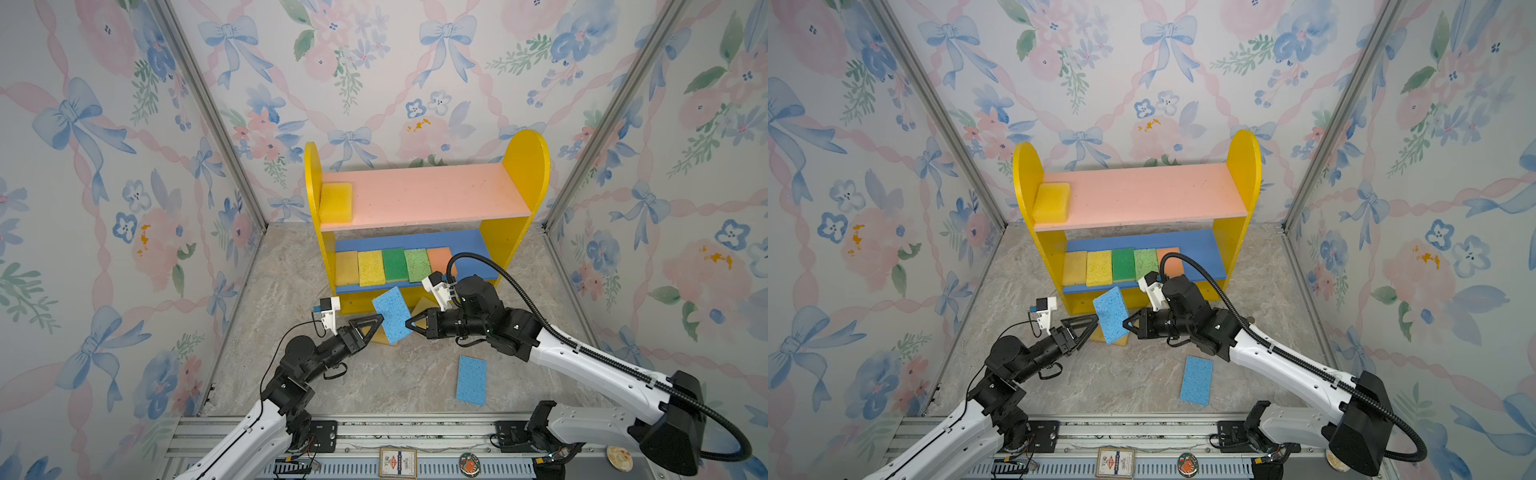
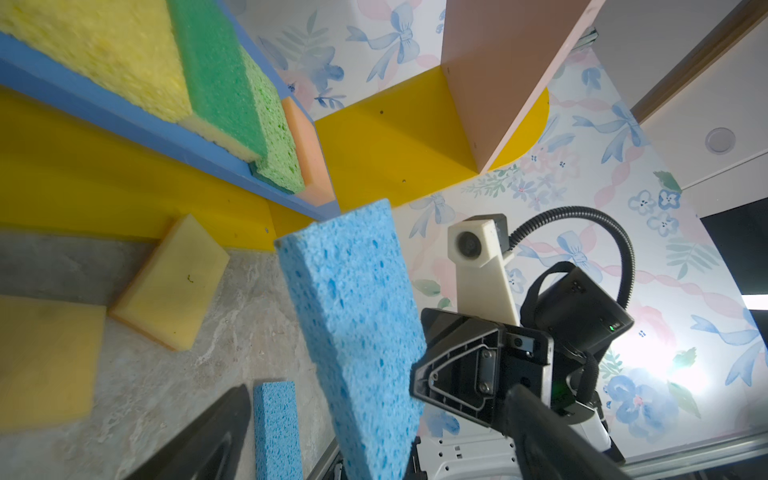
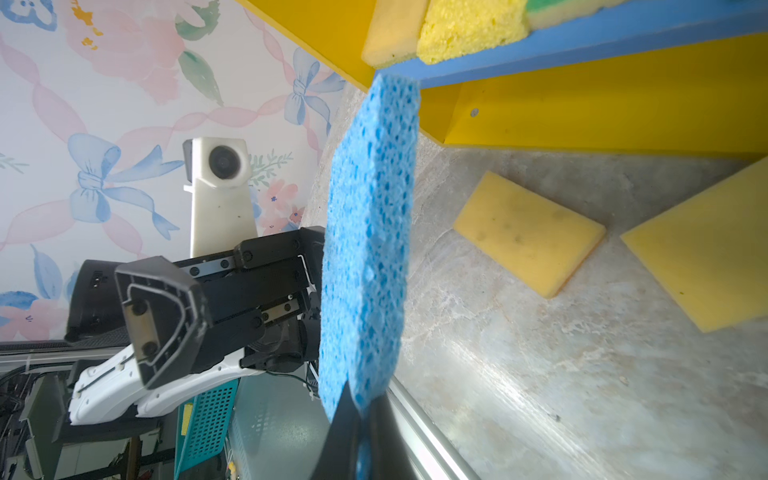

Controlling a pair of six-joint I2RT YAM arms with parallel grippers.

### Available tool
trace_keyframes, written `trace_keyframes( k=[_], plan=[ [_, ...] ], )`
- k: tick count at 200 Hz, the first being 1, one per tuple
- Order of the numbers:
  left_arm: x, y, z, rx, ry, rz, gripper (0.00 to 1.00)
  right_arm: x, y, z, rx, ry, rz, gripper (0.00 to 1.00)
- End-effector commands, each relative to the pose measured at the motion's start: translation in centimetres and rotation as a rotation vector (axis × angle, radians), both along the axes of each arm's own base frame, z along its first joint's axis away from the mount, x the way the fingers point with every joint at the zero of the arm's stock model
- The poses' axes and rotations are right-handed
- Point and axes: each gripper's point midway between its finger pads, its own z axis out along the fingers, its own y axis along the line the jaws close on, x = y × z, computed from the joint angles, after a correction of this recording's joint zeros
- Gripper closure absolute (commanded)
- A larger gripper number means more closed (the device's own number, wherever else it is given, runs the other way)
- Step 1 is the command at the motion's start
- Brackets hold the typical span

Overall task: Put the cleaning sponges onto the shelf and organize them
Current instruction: 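Carry the blue sponge to the pink top shelf while the left gripper withdraws, then set the blue sponge upright beside the yellow sponge and open the right gripper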

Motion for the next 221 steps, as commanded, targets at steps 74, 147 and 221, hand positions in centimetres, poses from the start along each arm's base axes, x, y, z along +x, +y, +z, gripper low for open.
trace_keyframes(
  k=[74, 147, 221],
  plan=[
    [2.7, 9.6, 5.1, 0.753, -0.185, 0.41, 0.02, -1.3, -2.8, 17.1, 0.088, -0.377, 0.0, 0.93],
    [3.8, 11.2, 2.3, 0.949, -0.21, 0.458, 0.02, 8.3, -1.4, 23.1, 0.077, -0.352, -0.251, 0.93],
    [3.8, 11.2, 0.0, 0.982, -0.211, 0.441, 0.02, 15.3, 5.2, 21.6, 0.079, -0.254, -0.324, 0.94]
  ],
)
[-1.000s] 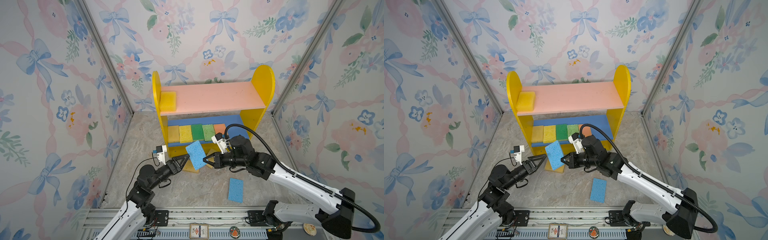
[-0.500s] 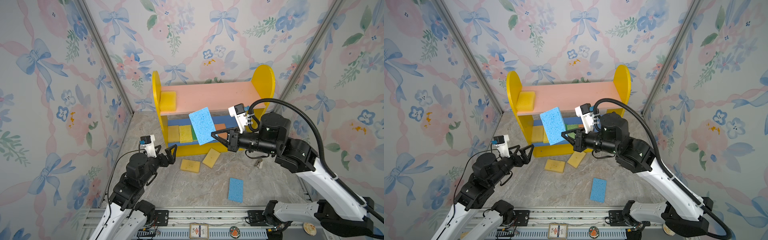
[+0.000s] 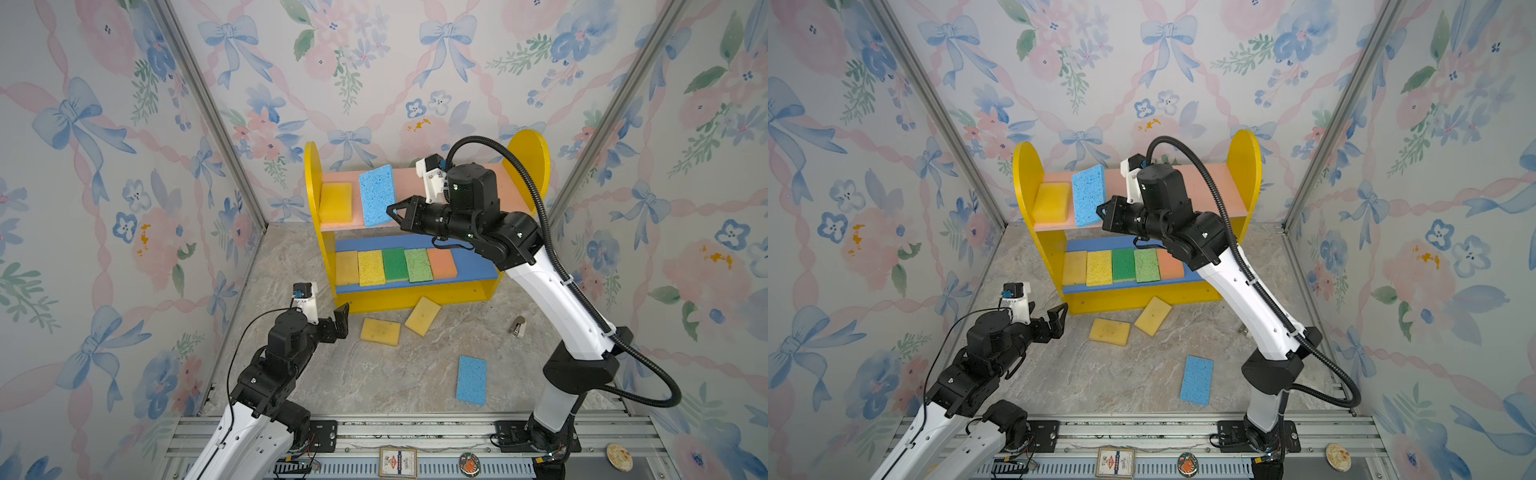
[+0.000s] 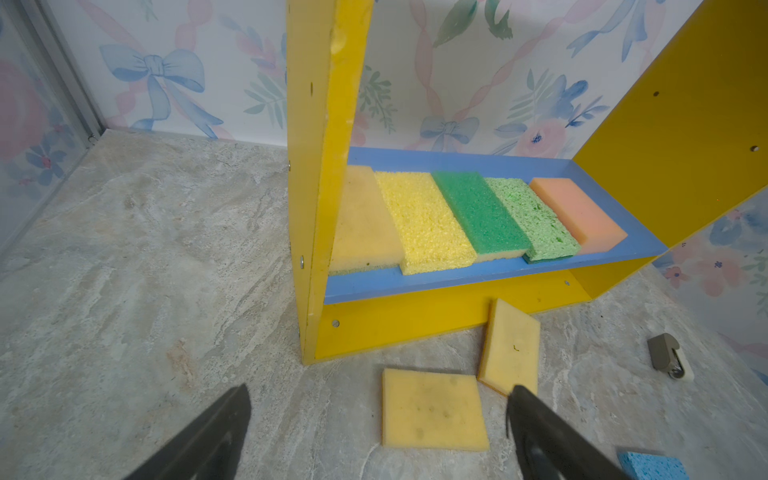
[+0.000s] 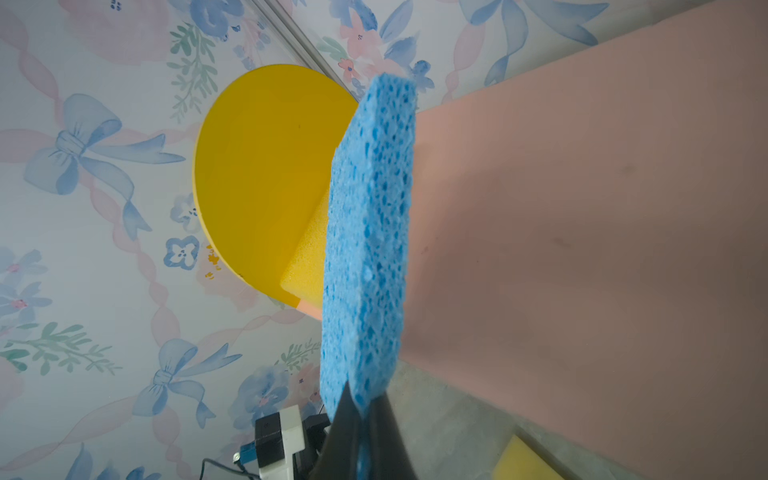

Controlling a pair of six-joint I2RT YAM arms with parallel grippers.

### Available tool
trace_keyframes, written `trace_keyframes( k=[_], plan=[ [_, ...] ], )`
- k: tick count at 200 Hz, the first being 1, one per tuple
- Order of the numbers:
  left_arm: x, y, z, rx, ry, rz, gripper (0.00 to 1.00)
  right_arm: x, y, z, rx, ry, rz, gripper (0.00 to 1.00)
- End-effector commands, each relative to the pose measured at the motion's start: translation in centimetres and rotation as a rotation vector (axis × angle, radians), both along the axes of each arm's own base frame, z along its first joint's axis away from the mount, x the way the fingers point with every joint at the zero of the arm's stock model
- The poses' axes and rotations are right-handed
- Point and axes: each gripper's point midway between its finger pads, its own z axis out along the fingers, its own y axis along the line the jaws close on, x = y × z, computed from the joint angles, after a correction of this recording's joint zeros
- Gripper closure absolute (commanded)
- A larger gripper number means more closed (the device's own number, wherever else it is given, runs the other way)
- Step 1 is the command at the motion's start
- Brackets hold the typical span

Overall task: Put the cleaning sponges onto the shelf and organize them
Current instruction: 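Set the blue sponge upright beside the yellow sponge and open the right gripper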

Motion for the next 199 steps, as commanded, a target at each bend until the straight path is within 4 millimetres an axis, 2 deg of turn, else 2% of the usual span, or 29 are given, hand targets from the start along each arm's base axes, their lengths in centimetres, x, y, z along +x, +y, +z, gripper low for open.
trace_keyframes(
  k=[1, 40, 57, 67, 89, 100, 110, 160, 199],
  plan=[
    [0.1, 0.2, 0.3, 0.02, -0.024, 0.0, 0.02, 0.7, 0.3, 0.0, 0.016, 0.038, -0.037, 0.94],
    [0.0, 0.2, 0.5, 0.015, -0.035, -0.001, 0.02, 2.0, 1.3, -0.5, 0.043, 0.05, -0.054, 0.94],
    [0.0, 0.1, 0.5, 0.014, -0.036, -0.006, 0.02, 2.2, 1.6, -1.0, 0.046, 0.067, -0.052, 0.9],
    [0.0, 0.1, 0.4, 0.014, -0.035, -0.007, 0.02, 2.3, 1.8, -1.2, 0.048, 0.074, -0.042, 0.8],
    [0.0, 0.1, 0.5, 0.013, -0.036, -0.009, 0.02, 2.3, 1.9, -1.4, 0.045, 0.079, -0.038, 0.45],
    [0.0, 0.1, 0.5, 0.012, -0.038, -0.008, 0.02, 2.4, 1.8, -1.5, 0.04, 0.074, -0.043, 0.35],
    [-0.1, 0.1, 0.6, 0.011, -0.04, -0.009, 0.02, 2.4, 1.7, -1.5, 0.035, 0.071, -0.048, 0.31],
    [-0.1, 0.1, 0.6, 0.011, -0.041, -0.008, 0.02, 3.1, 1.2, -2.2, -0.006, 0.057, -0.075, 0.24],
    [0.0, 0.1, 0.4, 0.013, -0.034, -0.007, 0.02, 3.1, 3.2, -3.4, -0.006, 0.072, -0.009, 0.25]
  ],
)
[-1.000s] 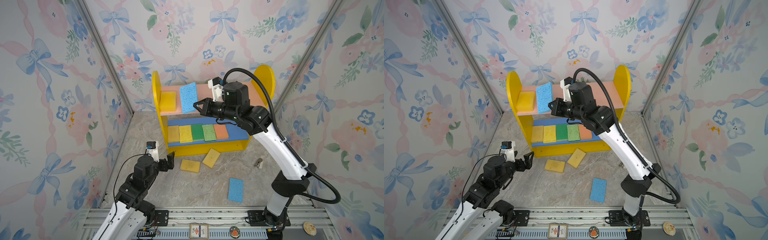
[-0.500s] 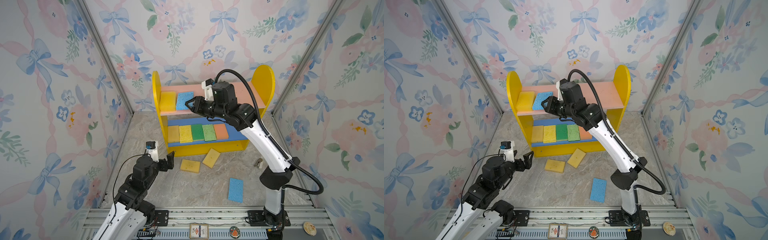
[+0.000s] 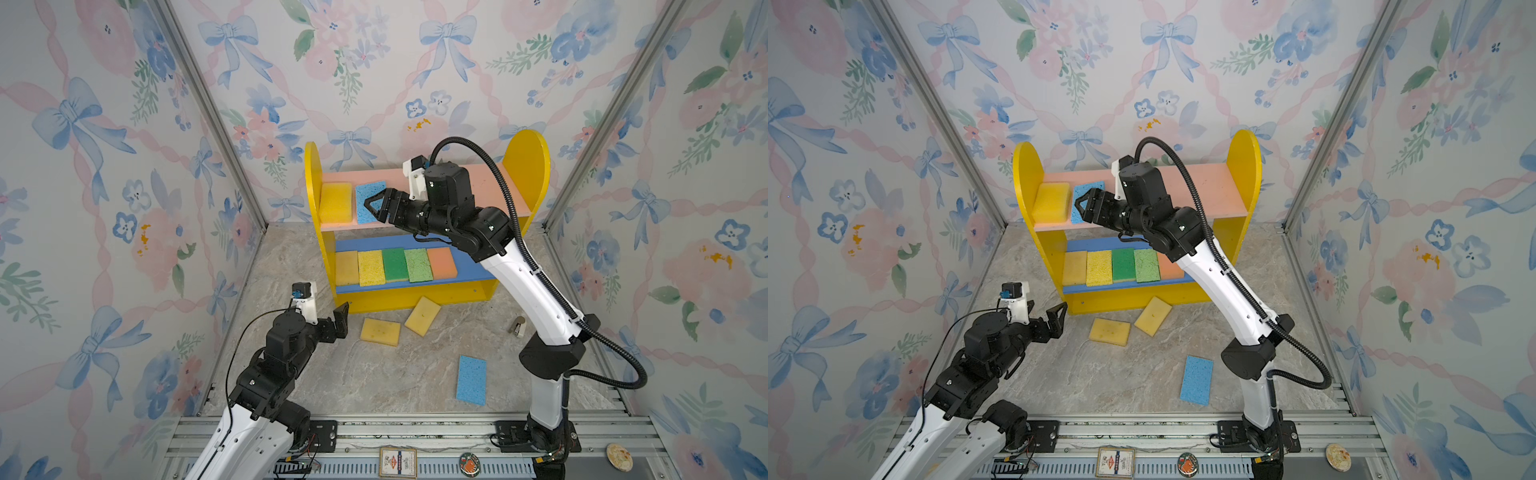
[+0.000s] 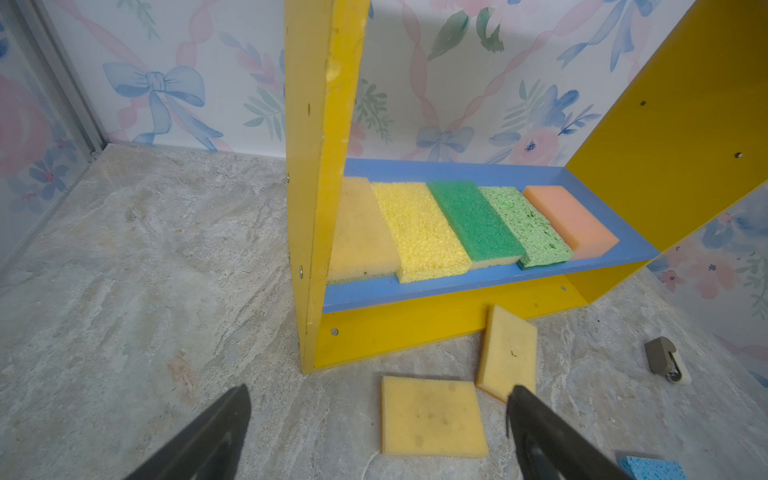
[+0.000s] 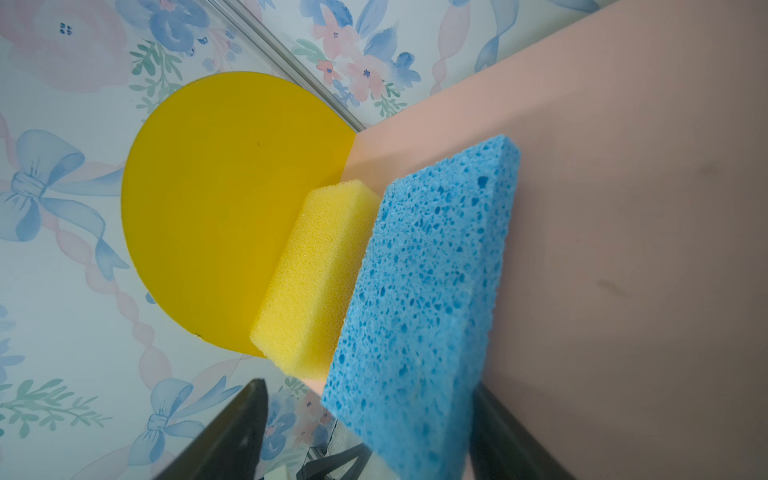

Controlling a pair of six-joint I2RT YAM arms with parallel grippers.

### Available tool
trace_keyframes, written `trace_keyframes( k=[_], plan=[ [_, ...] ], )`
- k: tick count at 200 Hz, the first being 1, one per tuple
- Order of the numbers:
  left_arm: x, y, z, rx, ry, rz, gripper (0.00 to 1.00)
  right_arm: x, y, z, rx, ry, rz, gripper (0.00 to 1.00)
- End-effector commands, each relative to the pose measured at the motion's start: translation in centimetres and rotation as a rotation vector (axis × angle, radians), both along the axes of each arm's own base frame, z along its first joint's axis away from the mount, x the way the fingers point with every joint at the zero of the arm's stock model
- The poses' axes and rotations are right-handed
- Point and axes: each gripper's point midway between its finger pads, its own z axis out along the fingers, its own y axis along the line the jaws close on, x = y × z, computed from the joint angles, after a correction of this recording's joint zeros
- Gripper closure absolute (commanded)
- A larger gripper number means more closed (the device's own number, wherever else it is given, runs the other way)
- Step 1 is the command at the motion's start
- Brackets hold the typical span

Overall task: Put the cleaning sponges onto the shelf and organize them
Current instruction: 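Set the blue sponge upright beside the yellow sponge and open the right gripper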

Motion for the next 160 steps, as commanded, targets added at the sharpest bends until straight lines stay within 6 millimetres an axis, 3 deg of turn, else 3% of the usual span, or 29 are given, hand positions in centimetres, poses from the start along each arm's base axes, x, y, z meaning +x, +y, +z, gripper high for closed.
trace_keyframes(
  k=[1, 29, 160],
  plan=[
    [0.1, 0.1, -0.2, 0.014, -0.009, -0.004, 0.02, 0.7, 1.3, -2.1, -0.043, 0.015, 0.032, 0.25],
    [0.1, 0.1, -0.2, 0.015, -0.007, -0.005, 0.02, 0.9, 2.0, -2.8, -0.079, -0.008, 0.041, 0.28],
    [0.1, 0.0, -0.3, 0.015, -0.004, -0.007, 0.02, 0.6, -0.3, -6.8, -0.506, -0.21, 0.124, 0.31]
  ],
)
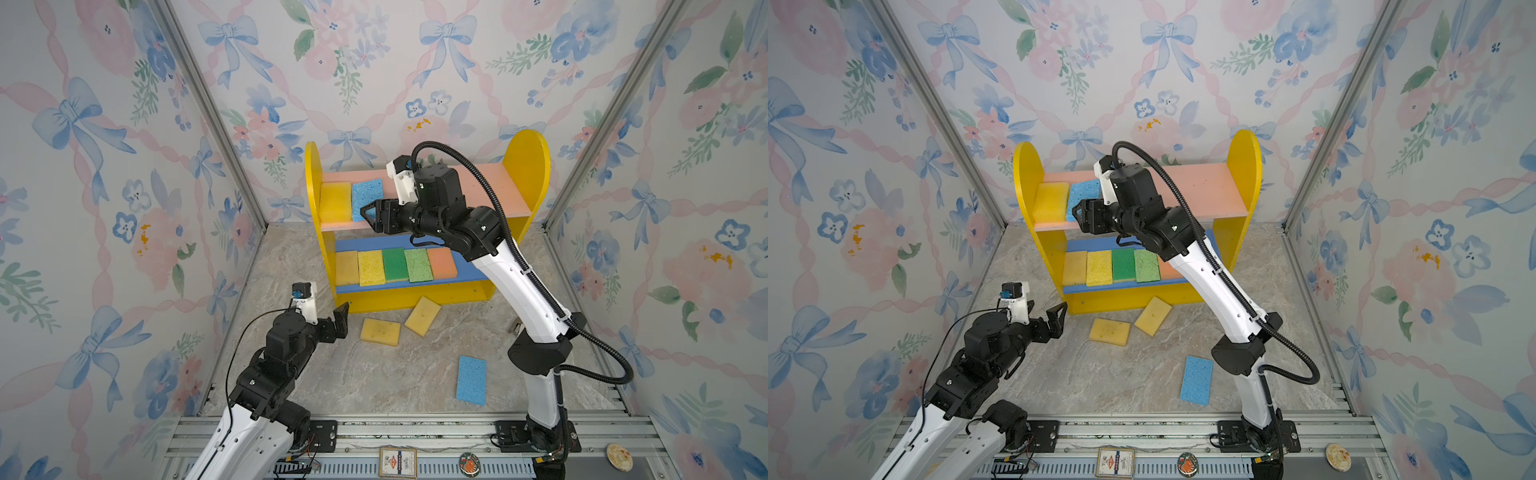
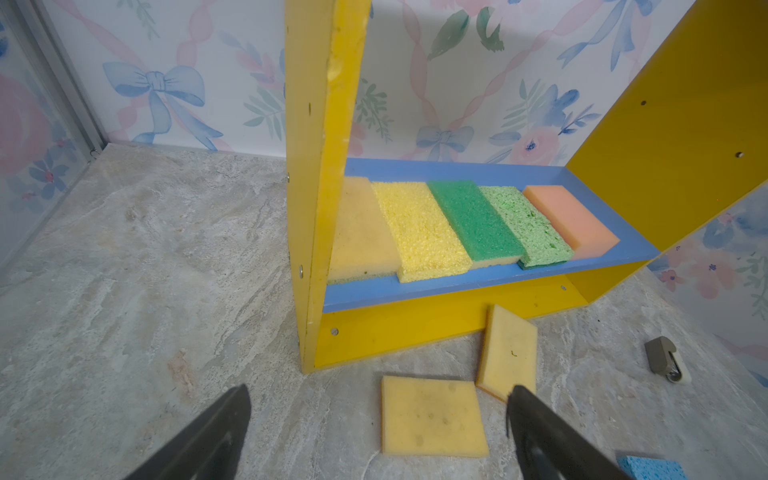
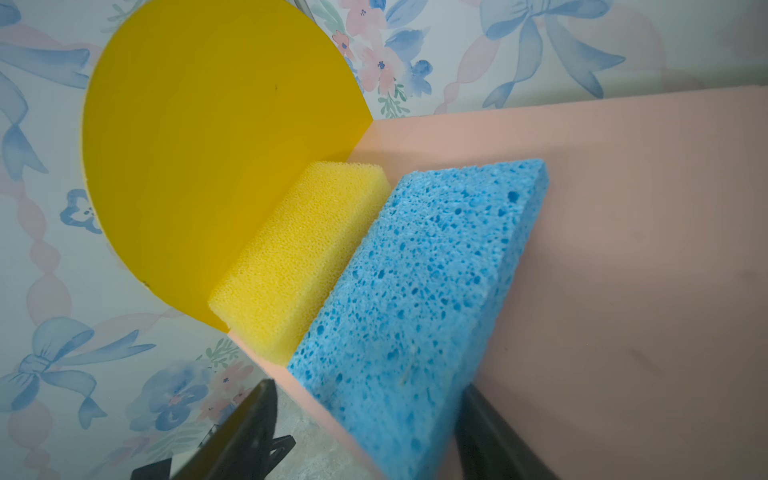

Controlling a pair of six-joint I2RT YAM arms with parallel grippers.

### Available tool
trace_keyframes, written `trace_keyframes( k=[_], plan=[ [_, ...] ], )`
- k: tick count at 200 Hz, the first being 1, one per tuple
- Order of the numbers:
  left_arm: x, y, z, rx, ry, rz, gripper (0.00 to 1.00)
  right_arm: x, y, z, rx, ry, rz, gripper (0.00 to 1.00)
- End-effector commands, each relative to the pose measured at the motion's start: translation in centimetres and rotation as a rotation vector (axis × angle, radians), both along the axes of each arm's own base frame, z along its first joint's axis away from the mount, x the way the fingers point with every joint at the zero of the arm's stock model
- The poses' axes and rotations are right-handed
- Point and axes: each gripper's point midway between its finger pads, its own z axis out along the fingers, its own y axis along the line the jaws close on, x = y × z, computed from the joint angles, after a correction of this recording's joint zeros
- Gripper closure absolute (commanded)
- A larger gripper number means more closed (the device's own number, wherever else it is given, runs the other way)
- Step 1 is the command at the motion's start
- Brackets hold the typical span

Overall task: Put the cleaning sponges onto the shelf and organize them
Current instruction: 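Set the blue sponge upright beside the yellow sponge and open the right gripper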

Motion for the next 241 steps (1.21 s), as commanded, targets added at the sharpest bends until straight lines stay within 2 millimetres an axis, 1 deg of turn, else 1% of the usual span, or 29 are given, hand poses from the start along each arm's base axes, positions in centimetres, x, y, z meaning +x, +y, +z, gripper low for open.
trace_keyframes(
  k=[1, 31, 49, 90, 128, 147, 176, 208, 223, 241],
  plan=[
    [0.1, 0.0, -0.3, 0.015, -0.005, -0.007, 0.02, 0.6, -1.0, -5.6, -0.236, 0.027, -0.004, 0.31],
    [0.2, 0.0, -0.4, 0.018, -0.001, -0.006, 0.02, 0.6, -0.9, -5.9, -0.255, 0.024, 0.02, 0.31],
    [0.2, 0.0, -0.4, 0.018, -0.002, -0.005, 0.02, 0.8, -1.7, -6.0, -0.272, 0.024, 0.0, 0.31],
    [0.2, 0.0, -0.5, 0.02, 0.004, -0.006, 0.02, 0.8, -2.6, -5.2, -0.231, 0.046, -0.017, 0.31],
    [0.2, 0.0, -0.5, 0.02, 0.002, -0.004, 0.02, 0.3, -2.3, -4.5, -0.171, 0.067, 0.01, 0.3],
    [0.2, 0.0, -0.5, 0.019, 0.001, -0.004, 0.02, 0.2, -1.7, -4.4, -0.136, 0.09, 0.033, 0.29],
    [0.2, 0.0, -0.4, 0.018, -0.001, -0.004, 0.02, -0.5, 0.2, -4.1, -0.077, 0.104, 0.112, 0.29],
    [0.2, 0.0, -0.5, 0.019, 0.001, -0.004, 0.02, -0.5, 1.9, -3.6, 0.004, 0.125, 0.164, 0.29],
    [0.2, 0.1, -0.4, 0.019, -0.001, -0.002, 0.02, -0.4, 2.0, -3.6, 0.011, 0.128, 0.164, 0.29],
    [0.2, 0.1, -0.3, 0.018, -0.005, 0.0, 0.02, -0.1, 1.5, -3.7, 0.002, 0.13, 0.142, 0.29]
  ],
)
